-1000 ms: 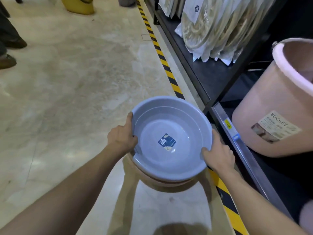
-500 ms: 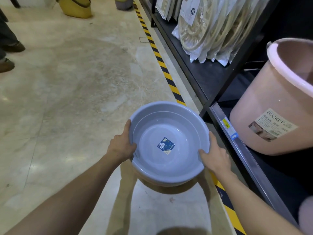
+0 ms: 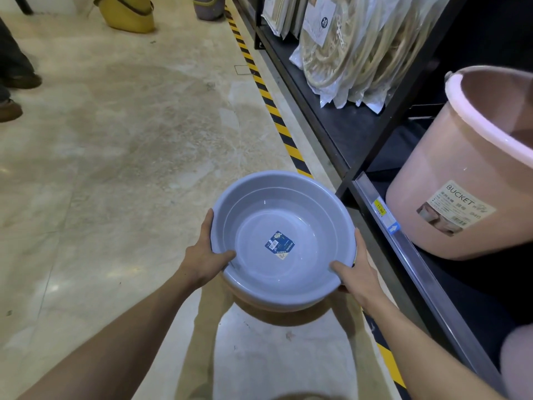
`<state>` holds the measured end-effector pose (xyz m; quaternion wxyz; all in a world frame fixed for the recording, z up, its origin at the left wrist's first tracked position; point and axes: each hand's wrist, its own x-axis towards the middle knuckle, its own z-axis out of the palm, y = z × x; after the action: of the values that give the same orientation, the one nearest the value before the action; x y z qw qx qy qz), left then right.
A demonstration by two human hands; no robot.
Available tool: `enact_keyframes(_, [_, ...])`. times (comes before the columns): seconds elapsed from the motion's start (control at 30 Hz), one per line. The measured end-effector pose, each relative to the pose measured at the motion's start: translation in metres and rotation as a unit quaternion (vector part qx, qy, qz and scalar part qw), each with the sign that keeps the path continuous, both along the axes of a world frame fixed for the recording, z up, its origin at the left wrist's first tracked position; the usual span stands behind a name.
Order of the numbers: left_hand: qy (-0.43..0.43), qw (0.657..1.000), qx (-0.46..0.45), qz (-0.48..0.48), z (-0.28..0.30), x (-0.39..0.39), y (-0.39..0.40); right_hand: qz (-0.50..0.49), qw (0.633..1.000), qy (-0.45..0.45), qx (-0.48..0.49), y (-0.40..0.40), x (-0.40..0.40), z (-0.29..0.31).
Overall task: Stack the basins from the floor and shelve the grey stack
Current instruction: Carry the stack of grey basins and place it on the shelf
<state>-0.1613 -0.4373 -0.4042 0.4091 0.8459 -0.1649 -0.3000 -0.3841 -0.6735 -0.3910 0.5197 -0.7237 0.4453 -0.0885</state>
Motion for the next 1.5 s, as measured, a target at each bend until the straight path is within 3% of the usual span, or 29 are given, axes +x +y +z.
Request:
enact_keyframes(0.53, [0.022, 0.995, -0.08, 0.059, 0.013, 0.009, -0.004, -0.045, 0.998, -0.016, -0.028, -0.002, 0.015, 0.02])
enact_keyframes(0.8, [0.005, 0.99, -0.123, 0.067, 0.098, 0.057, -0.025, -0.035, 0.992, -0.117, -0.026, -0.028, 0.056, 0.101])
enact_keyframes(0.97, [0.025, 0.987, -0.142, 0.07, 0.219, 0.071, -0.019, -0.04, 0.988, -0.149, -0.009, -0.028, 0.073, 0.224])
enact_keyframes(1.33, [0.024, 0.982, -0.181, 0.044, 0.62, 0.072, 0.005, -0.044, 0.99, -0.132, -0.018, -0.009, 0.075, 0.604])
enact_keyframes(1.5, [0.022, 0.978, -0.206, 0.031, 0.758, 0.077, 0.008, -0.038, 0.988, -0.145, -0.045, 0.001, 0.073, 0.745])
